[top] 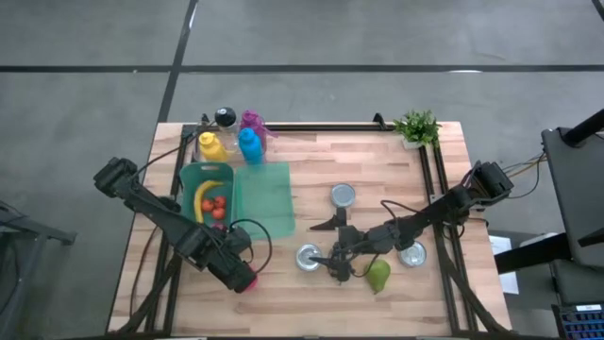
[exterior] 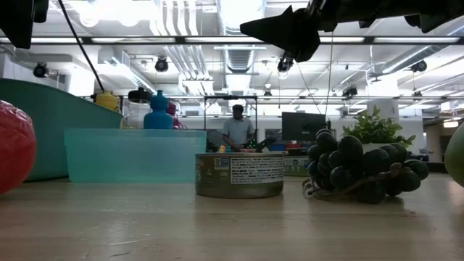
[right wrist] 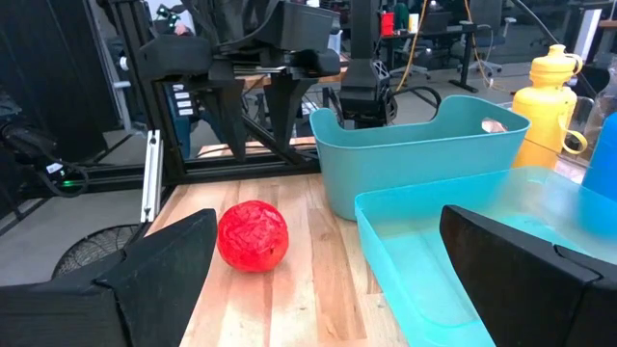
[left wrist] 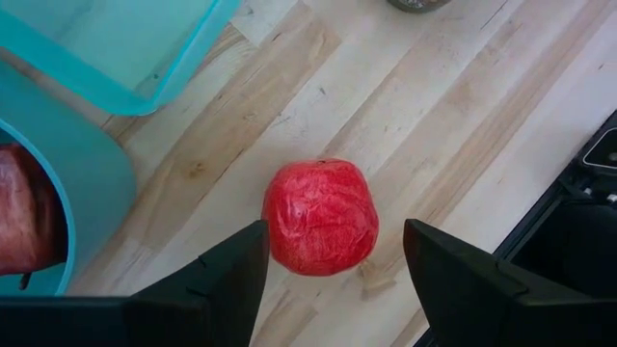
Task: Pick & Place Food Item
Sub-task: Put the red apple into the green bin
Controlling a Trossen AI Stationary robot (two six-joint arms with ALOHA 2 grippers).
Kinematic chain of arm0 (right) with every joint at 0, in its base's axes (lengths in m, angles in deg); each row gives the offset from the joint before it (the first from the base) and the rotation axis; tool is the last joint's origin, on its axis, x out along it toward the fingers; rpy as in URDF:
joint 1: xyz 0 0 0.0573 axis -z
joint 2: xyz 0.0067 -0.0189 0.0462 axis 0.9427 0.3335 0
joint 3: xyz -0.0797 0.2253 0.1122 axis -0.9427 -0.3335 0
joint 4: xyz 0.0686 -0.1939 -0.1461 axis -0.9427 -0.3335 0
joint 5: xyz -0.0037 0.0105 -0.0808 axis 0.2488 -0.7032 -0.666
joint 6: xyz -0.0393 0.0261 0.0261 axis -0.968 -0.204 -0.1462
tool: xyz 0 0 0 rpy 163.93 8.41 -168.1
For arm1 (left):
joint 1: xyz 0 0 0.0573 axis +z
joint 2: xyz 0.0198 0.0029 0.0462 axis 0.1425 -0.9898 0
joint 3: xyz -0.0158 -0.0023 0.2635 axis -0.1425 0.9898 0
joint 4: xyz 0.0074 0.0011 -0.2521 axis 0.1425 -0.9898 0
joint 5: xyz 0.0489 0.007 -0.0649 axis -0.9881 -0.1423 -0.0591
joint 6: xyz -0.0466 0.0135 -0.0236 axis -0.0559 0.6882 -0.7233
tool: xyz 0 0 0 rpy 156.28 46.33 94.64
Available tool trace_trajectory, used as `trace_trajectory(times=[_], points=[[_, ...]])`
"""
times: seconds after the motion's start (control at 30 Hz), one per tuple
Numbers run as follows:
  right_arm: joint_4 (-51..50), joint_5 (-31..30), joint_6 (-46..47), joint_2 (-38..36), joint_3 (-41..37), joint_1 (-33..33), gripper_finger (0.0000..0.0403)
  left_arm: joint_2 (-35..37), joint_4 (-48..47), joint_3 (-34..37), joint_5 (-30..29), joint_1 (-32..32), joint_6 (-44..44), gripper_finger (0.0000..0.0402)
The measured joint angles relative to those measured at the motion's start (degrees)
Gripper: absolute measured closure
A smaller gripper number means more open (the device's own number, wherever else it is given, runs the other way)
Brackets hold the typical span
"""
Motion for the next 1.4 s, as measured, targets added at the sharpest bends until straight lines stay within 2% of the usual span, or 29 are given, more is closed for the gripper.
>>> trace_trajectory(times=[1.1,1.4], points=[[0.0,0.0,0.0,0.0,0.0,0.0,0.0006,0.0,0.0,0.0,0.2,0.0,1.4,0.0159],[0.0,0.0,0.0,0.0,0.0,0.0,0.0006,0.0,-0.2,0.0,3.0,0.0,1.5,0.0159]])
